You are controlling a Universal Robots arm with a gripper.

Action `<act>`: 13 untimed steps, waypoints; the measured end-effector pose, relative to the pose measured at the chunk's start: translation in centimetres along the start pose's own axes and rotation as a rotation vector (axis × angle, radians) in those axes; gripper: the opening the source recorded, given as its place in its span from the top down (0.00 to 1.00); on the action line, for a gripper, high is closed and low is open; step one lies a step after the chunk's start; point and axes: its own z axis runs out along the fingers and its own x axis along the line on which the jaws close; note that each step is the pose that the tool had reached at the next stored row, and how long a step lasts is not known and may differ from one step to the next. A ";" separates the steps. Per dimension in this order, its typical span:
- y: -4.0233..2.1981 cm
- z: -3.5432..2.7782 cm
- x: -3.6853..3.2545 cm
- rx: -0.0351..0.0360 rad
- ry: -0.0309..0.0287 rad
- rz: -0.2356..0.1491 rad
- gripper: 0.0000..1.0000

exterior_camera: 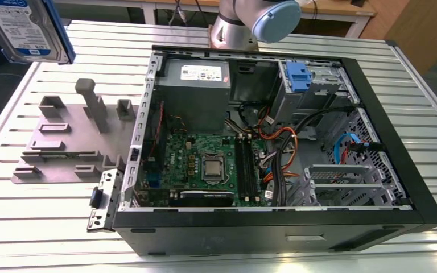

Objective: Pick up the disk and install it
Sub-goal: 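Pick up the disk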

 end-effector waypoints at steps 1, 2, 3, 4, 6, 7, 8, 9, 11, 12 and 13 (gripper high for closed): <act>0.00 0.00 0.00 0.0001 0.0000 0.000 0.64; 0.00 -0.01 0.00 0.0000 0.0000 0.000 0.64; 0.00 -0.01 0.00 0.0000 0.0001 0.000 0.64; 0.00 -0.01 0.00 0.0000 0.0000 0.000 0.64; 0.00 -0.01 0.00 0.0000 0.0000 0.000 0.64; 0.00 -0.02 0.00 -0.0001 0.0000 0.000 0.64; 0.00 -0.02 0.00 0.0000 0.0000 0.000 0.64; 0.00 -0.03 0.00 0.0000 0.0000 0.000 0.64; 0.00 -0.05 0.02 -0.0003 0.0001 0.000 0.64; 0.00 -0.04 0.03 -0.0002 0.0001 0.000 0.64; 0.00 -0.04 0.06 -0.0002 0.0001 0.000 0.64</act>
